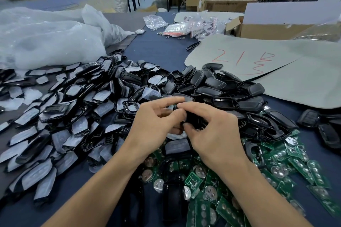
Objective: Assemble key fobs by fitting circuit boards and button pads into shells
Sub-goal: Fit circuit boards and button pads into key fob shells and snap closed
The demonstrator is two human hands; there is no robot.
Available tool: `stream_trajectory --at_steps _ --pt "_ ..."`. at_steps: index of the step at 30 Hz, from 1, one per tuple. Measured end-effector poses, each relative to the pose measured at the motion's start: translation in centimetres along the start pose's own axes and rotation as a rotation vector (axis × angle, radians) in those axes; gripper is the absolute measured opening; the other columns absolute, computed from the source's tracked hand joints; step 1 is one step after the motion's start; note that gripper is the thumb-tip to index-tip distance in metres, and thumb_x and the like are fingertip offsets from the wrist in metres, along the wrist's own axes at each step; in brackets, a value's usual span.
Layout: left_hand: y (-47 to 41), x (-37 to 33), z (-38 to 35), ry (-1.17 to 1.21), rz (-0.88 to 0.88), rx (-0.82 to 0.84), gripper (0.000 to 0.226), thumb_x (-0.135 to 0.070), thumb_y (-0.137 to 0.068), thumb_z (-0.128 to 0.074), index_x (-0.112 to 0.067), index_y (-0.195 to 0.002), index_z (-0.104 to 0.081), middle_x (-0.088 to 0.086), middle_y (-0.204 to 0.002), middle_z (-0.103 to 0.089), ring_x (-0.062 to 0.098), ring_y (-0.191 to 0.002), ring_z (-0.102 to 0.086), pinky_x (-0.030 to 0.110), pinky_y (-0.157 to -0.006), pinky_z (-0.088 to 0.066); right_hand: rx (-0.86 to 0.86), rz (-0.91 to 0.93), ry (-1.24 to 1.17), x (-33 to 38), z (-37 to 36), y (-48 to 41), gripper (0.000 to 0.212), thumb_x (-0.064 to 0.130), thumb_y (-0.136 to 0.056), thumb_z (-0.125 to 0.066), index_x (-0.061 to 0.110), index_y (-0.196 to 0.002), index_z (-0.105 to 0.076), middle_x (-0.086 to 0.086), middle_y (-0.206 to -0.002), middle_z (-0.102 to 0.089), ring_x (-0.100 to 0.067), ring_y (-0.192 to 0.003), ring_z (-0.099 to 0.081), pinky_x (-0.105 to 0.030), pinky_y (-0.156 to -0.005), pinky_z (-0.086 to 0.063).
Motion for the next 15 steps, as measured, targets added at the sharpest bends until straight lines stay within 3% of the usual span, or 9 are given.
stream_trajectory --at_steps 5,8,11,13,15 --pt "-0.2 0.4 0.0 -0.003 0.001 -0.079 0.029 0.0 -0.093 -0.073 -0.028 -0.097 -0.082 0.004 -0.089 -0.082 0.024 -0.076 -0.079 0.028 -0.066 -0.063 0.014 -0.157 -0.202 -1.5 0.1 -0.6 0.04 0.016 -0.079 -0.076 0.039 -0.112 -0.078 0.028 -0.104 -0.075 0.008 -0.102 -0.069 -0.011 -0.09 -0.053" --pt "-0.2 0.1 0.3 0.078 -0.008 -0.087 0.029 0.0 -0.092 -0.073 -0.026 -0.095 -0.084 0.007 -0.091 -0.082 0.027 -0.077 -0.08 0.026 -0.067 -0.063 0.033 -0.329 -0.366 -3.4 0.4 -1.2 0.024 0.025 -0.087 -0.074 0.038 -0.106 -0.08 0.018 -0.099 -0.079 -0.003 -0.098 -0.074 -0.032 -0.092 -0.06" --pt "-0.2 0.2 0.2 0.106 -0.014 -0.056 0.03 0.0 -0.092 -0.073 -0.027 -0.098 -0.083 0.008 -0.094 -0.082 0.028 -0.083 -0.08 0.026 -0.071 -0.063 0.059 -0.354 -0.408 -3.9 0.3 -1.3 0.017 0.024 -0.089 -0.073 0.036 -0.096 -0.082 0.007 -0.091 -0.08 -0.016 -0.091 -0.077 -0.047 -0.087 -0.062" --pt "-0.1 0.3 0.2 0.09 -0.018 -0.055 0.029 -0.002 -0.092 -0.074 -0.028 -0.1 -0.083 0.006 -0.094 -0.082 0.026 -0.084 -0.08 0.026 -0.072 -0.063 0.022 -0.316 -0.412 -3.6 0.5 -1.4 0.018 0.021 -0.088 -0.075 0.036 -0.095 -0.082 0.006 -0.088 -0.08 -0.017 -0.088 -0.077 -0.046 -0.085 -0.062" --pt "0.0 0.1 0.1 0.046 -0.035 -0.055 0.026 -0.007 -0.092 -0.077 -0.031 -0.099 -0.083 0.004 -0.092 -0.082 0.022 -0.085 -0.08 0.026 -0.073 -0.063 -0.007 -0.277 -0.43 -3.4 0.6 -1.3 0.021 0.015 -0.088 -0.077 0.035 -0.095 -0.083 0.008 -0.086 -0.08 -0.014 -0.085 -0.077 -0.036 -0.081 -0.063"
Point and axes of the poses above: each hand's wrist, its own y-axis away from the middle knuckle, its own z-axis out of the back of the hand, x = y × z, the point moved 5 cm from there along -y, towards the middle knuckle
